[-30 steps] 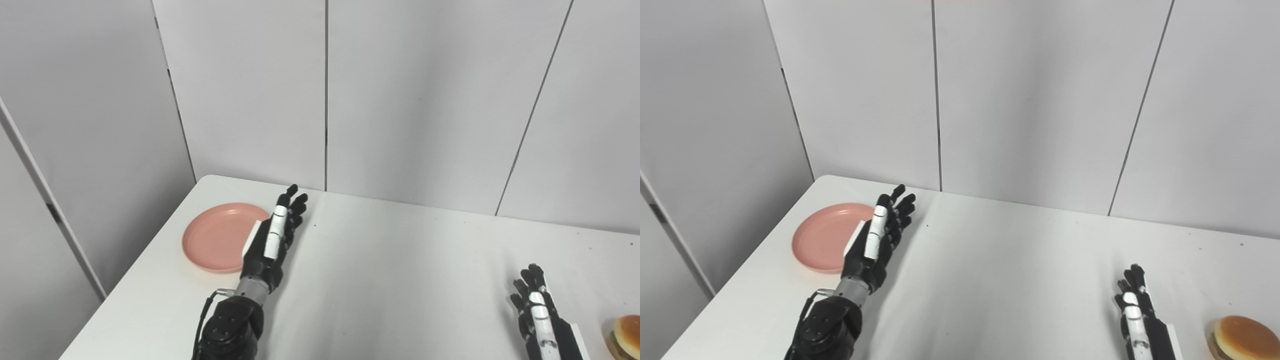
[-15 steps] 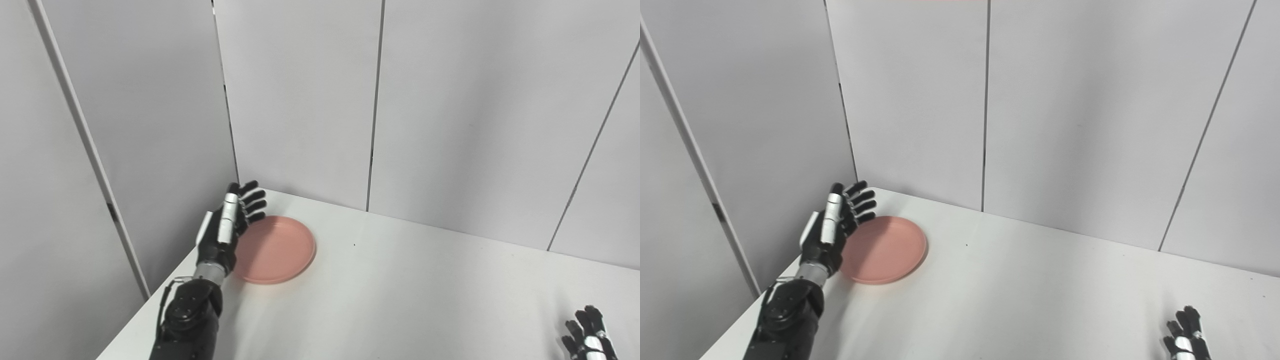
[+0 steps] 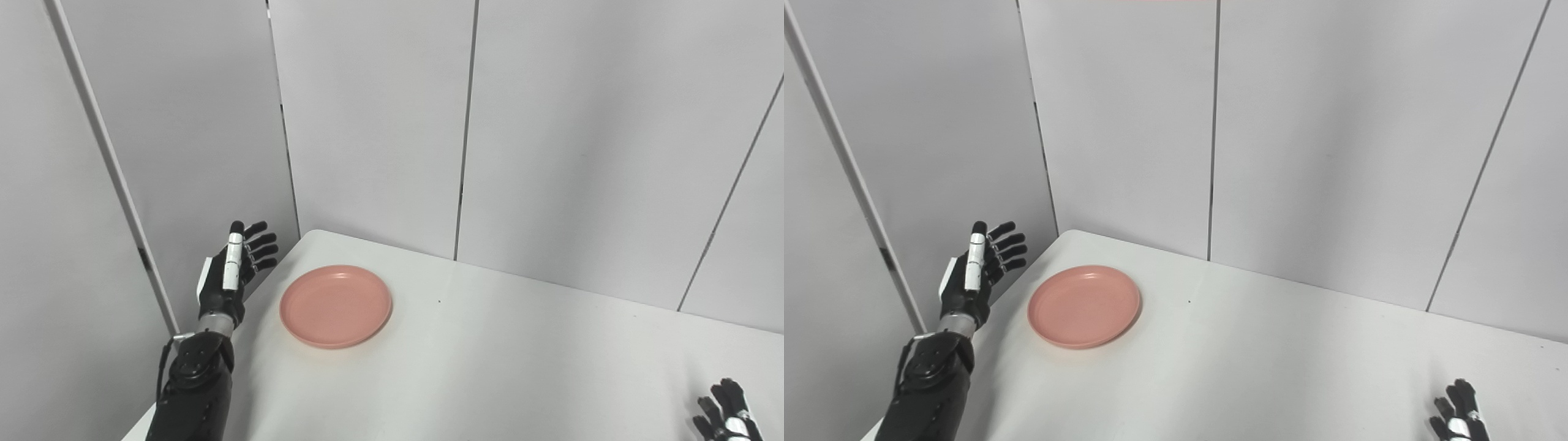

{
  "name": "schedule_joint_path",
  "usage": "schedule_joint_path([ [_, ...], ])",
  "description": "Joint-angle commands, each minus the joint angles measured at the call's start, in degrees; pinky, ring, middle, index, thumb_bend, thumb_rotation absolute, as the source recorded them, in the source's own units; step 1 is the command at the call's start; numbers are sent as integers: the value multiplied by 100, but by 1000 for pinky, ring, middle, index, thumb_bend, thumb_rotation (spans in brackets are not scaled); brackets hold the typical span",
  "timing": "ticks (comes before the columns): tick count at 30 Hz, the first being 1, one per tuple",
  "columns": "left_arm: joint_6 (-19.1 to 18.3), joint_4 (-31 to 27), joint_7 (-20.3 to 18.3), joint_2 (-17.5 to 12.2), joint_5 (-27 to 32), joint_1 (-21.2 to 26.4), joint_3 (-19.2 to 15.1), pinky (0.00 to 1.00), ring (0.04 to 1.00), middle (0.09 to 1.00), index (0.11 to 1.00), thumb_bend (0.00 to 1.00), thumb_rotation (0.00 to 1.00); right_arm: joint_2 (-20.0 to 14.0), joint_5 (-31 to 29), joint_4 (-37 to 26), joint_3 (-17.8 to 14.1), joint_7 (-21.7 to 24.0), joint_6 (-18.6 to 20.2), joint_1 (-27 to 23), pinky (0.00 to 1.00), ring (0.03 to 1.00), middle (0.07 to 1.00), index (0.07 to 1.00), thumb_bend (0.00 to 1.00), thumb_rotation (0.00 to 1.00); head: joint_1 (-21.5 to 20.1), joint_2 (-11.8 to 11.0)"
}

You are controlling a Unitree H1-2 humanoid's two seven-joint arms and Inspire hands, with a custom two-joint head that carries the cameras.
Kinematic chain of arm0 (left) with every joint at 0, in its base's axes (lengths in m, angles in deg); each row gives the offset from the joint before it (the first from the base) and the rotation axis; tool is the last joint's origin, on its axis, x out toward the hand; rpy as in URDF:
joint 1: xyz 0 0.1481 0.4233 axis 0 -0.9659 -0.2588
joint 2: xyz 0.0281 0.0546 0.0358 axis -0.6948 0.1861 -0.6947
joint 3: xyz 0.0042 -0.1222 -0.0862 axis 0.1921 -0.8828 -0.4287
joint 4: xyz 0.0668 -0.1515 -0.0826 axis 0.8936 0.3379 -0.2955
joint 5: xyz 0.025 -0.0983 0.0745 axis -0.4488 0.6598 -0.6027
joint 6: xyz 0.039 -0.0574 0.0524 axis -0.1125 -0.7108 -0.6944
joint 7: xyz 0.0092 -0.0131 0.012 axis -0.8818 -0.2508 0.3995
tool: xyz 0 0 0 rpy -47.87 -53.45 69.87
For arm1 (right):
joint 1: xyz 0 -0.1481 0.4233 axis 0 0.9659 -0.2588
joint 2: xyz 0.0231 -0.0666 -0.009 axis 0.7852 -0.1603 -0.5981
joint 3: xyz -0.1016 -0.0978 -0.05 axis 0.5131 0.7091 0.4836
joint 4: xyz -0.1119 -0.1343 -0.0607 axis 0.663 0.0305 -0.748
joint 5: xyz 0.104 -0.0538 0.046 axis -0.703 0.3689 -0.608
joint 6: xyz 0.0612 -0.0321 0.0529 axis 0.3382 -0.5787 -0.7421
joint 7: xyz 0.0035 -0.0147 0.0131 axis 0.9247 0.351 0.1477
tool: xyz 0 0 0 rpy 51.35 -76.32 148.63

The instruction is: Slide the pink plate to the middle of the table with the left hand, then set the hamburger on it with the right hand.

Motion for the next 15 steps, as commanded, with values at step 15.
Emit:
schedule_joint_path([
  [15, 1058, 1194, 467, 56, -362, 522, 352, 882, 800, 788, 788, 755, 1000, -71, -51, -39, -74, 119, -262, -36, 951, 962, 975, 955, 580, 809, 7, 19],
])
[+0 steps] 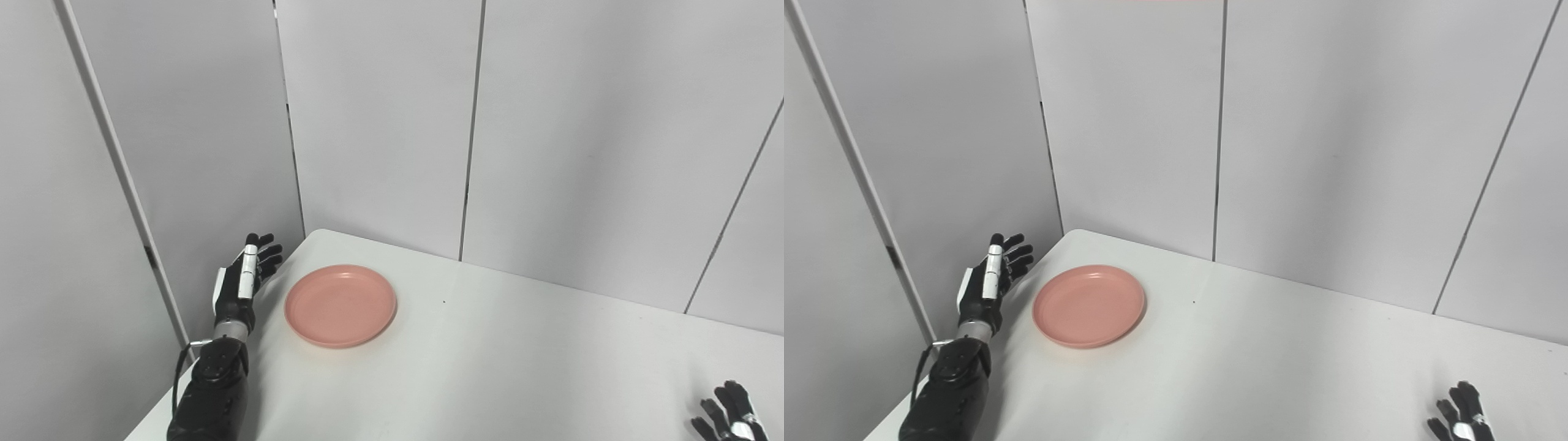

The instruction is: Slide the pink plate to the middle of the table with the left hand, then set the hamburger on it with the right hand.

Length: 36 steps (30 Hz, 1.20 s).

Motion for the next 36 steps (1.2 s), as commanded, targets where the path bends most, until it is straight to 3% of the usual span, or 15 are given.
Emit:
schedule_joint_path([
  [1, 293, -64, 80, 24, -22, 256, 41, 884, 807, 794, 793, 750, 1000, -70, -24, -45, -50, 38, -217, -35, 952, 962, 975, 955, 585, 810, 0, 4],
  [11, 594, 693, -48, 164, 40, 504, 185, 921, 828, 809, 810, 748, 1000, -72, -45, -183, -66, 46, -175, 20, 937, 959, 970, 951, 572, 805, -7, 73],
  [21, 671, 976, -179, 377, 147, 703, 303, 904, 818, 792, 798, 786, 1000, -37, 38, -149, -41, 10, -207, 0, 953, 963, 972, 946, 583, 812, -85, 98],
  [29, 676, 937, -514, 551, 325, 733, 412, 871, 827, 810, 815, 800, 999, -6, 92, -224, -22, -45, -128, 18, 973, 964, 975, 948, 626, 811, -145, 122],
  [36, 435, 681, -750, 863, 544, 711, 407, 870, 821, 803, 810, 793, 981, 12, 68, -227, -14, -46, -151, 21, 1000, 978, 986, 961, 661, 810, -245, 162],
])
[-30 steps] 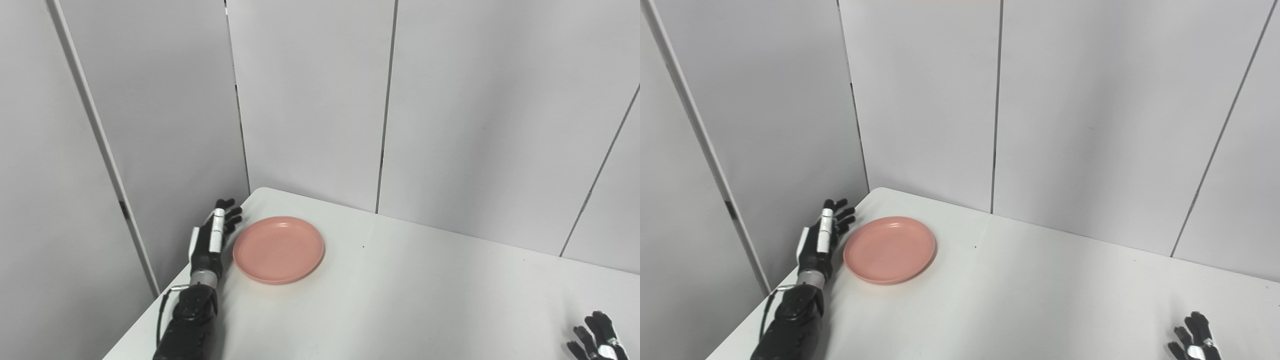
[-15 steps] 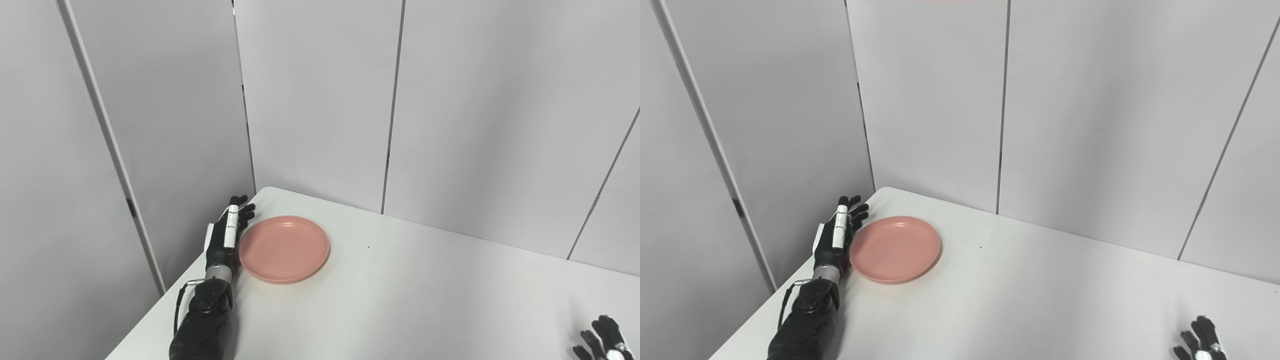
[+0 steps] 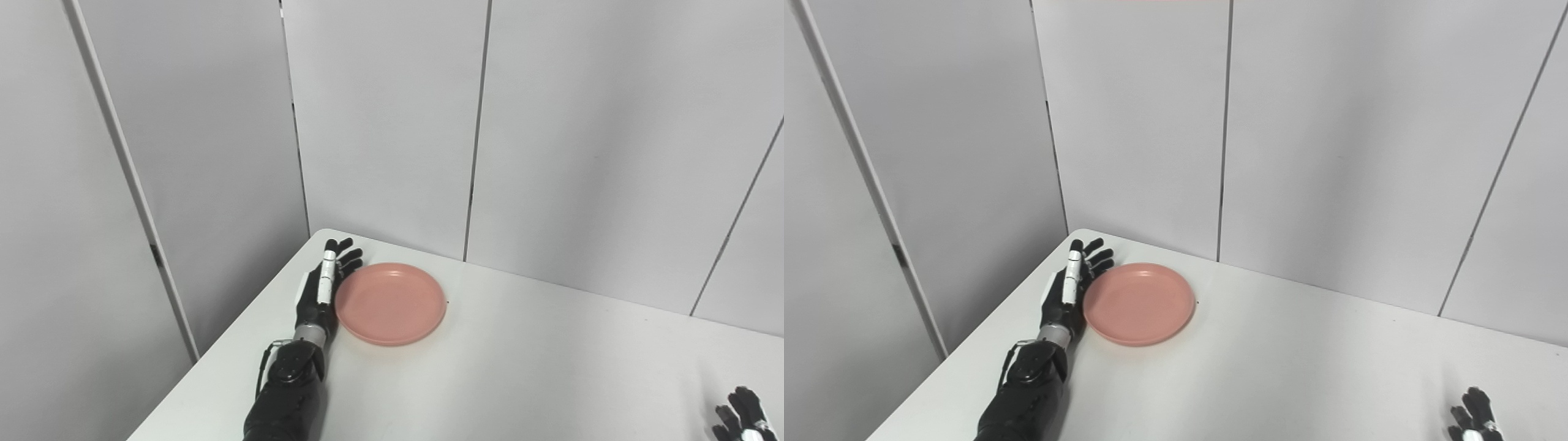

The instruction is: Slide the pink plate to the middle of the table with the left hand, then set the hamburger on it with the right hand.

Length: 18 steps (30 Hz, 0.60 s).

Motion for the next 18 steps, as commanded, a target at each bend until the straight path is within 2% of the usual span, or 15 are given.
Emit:
schedule_joint_path([
  [1, -36, -135, -133, 107, 175, 66, -4, 839, 816, 798, 802, 802, 959, 27, 9, -169, 0, -13, -157, -32, 1000, 982, 987, 961, 648, 811, -32, 15],
  [7, -398, -594, -237, 382, 369, -44, 58, 825, 827, 808, 807, 820, 929, 63, 33, -231, 36, -73, -96, -18, 1000, 999, 999, 982, 687, 809, -261, 132],
  [13, -553, -843, -308, 585, 332, -140, 237, 813, 823, 807, 807, 812, 946, 143, 104, -445, 85, -179, 37, 34, 1000, 1000, 1000, 1000, 675, 816, -448, 190],
  [18, -535, -813, -388, 757, 315, -189, 367, 824, 825, 804, 807, 794, 937, 162, 421, -469, 161, -310, -27, 22, 1000, 1000, 1000, 1000, 559, 890, -675, 255],
])
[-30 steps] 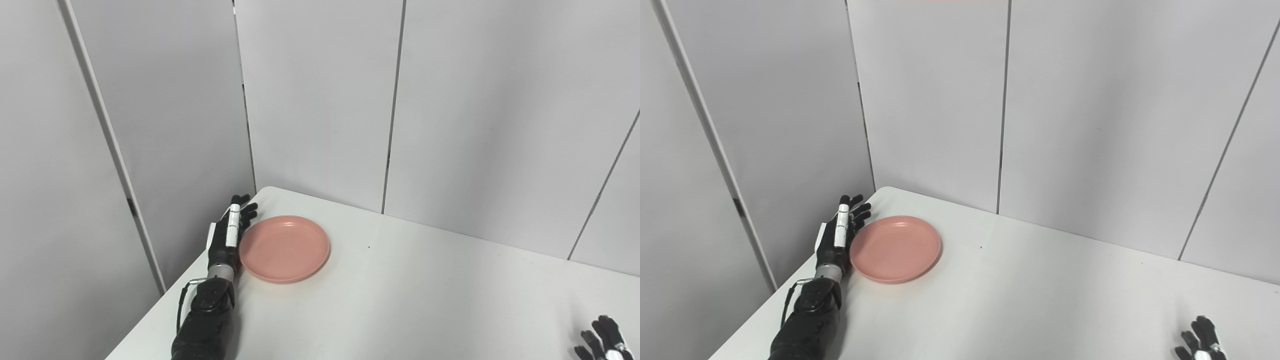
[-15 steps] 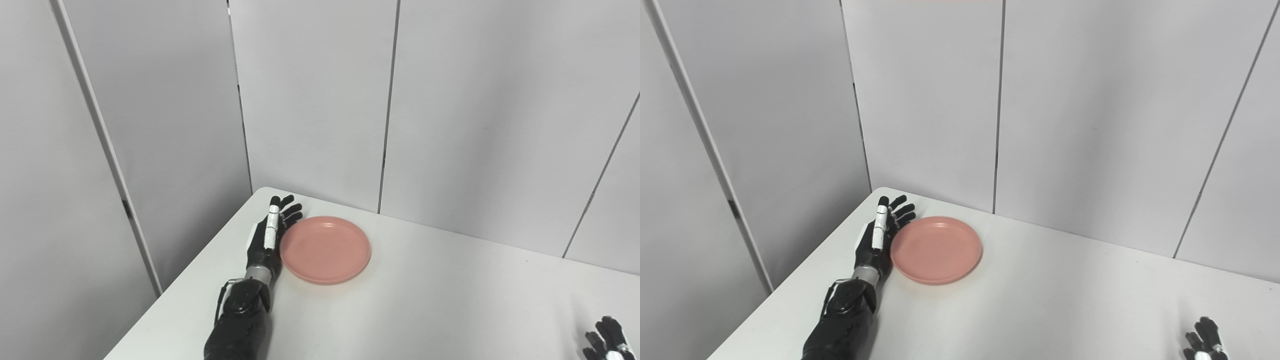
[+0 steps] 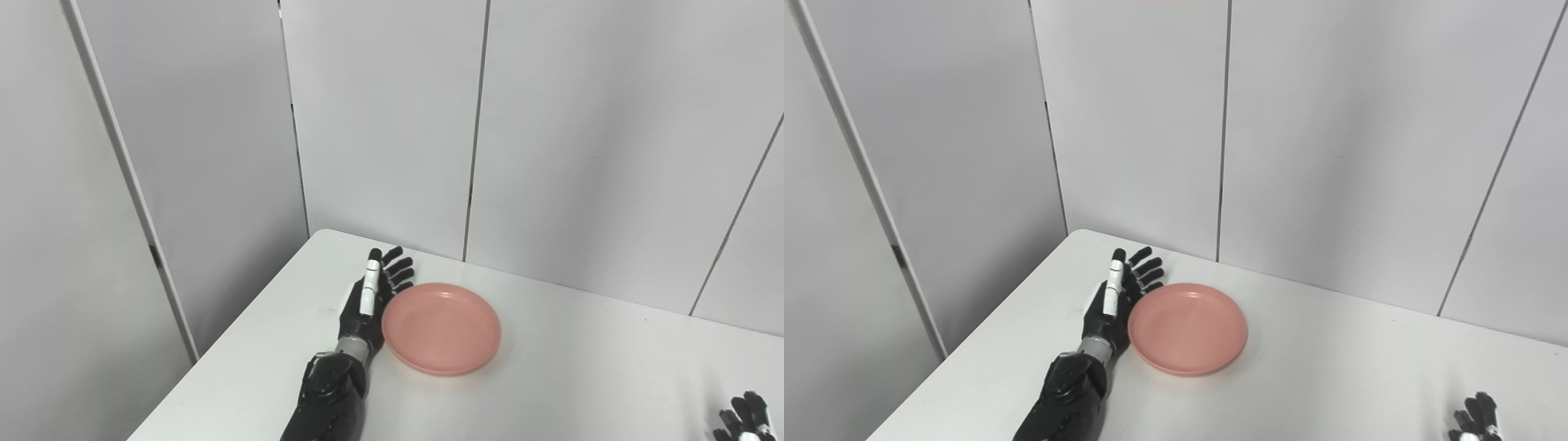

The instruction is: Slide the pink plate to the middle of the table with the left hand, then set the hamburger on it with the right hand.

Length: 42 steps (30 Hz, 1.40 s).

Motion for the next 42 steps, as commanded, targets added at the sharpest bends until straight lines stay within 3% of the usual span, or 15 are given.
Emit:
schedule_joint_path([
  [1, -32, 13, -36, 103, -30, 17, 73, 824, 824, 802, 803, 792, 939, 38, 28, -254, 13, -26, -45, -105, 1000, 1000, 1000, 1000, 542, 895, -24, 16],
  [9, -181, -287, -253, 454, 76, -171, 287, 839, 858, 838, 832, 752, 950, 110, 73, -531, 114, -77, 161, -80, 1000, 1000, 1000, 1000, 404, 908, -731, 242],
  [14, -341, -509, -315, 646, 89, -320, 362, 823, 859, 846, 843, 744, 925, 138, 162, -388, 146, -103, 33, -98, 1000, 1000, 1000, 1000, 492, 866, -1116, 394],
  [18, -410, -756, -279, 714, -136, -482, 562, 821, 856, 839, 836, 750, 941, 201, 216, -188, 191, -100, -111, -132, 1000, 1000, 999, 1000, 579, 861, -1712, 539],
  [22, -686, -1181, -257, 793, -156, -722, 693, 819, 848, 832, 826, 754, 927, 363, 466, -145, 240, -305, -120, -130, 1000, 983, 984, 995, 564, 825, -2168, 677],
  [27, -953, -1610, -249, 869, -160, -938, 791, 812, 851, 838, 827, 767, 926, 430, 700, -102, 344, -386, -126, -173, 1000, 985, 978, 996, 595, 832, -2383, 764],
  [33, -1172, -1974, -221, 1015, -132, -1130, 901, 806, 850, 840, 829, 778, 919, 487, 650, -89, 396, -379, -183, -283, 1000, 985, 987, 1000, 530, 815, -2705, 1004],
  [38, -1200, -2155, -212, 1109, -160, -1282, 983, 795, 849, 842, 831, 776, 895, 447, 609, -119, 415, -326, -89, -342, 1000, 990, 997, 1000, 536, 826, -2773, 1089],
  [42, -1291, -2474, -245, 1168, -349, -1506, 1224, 827, 867, 859, 856, 771, 933, 402, 588, -122, 413, -299, -121, -371, 1000, 989, 994, 1000, 537, 843, -2677, 1195],
])
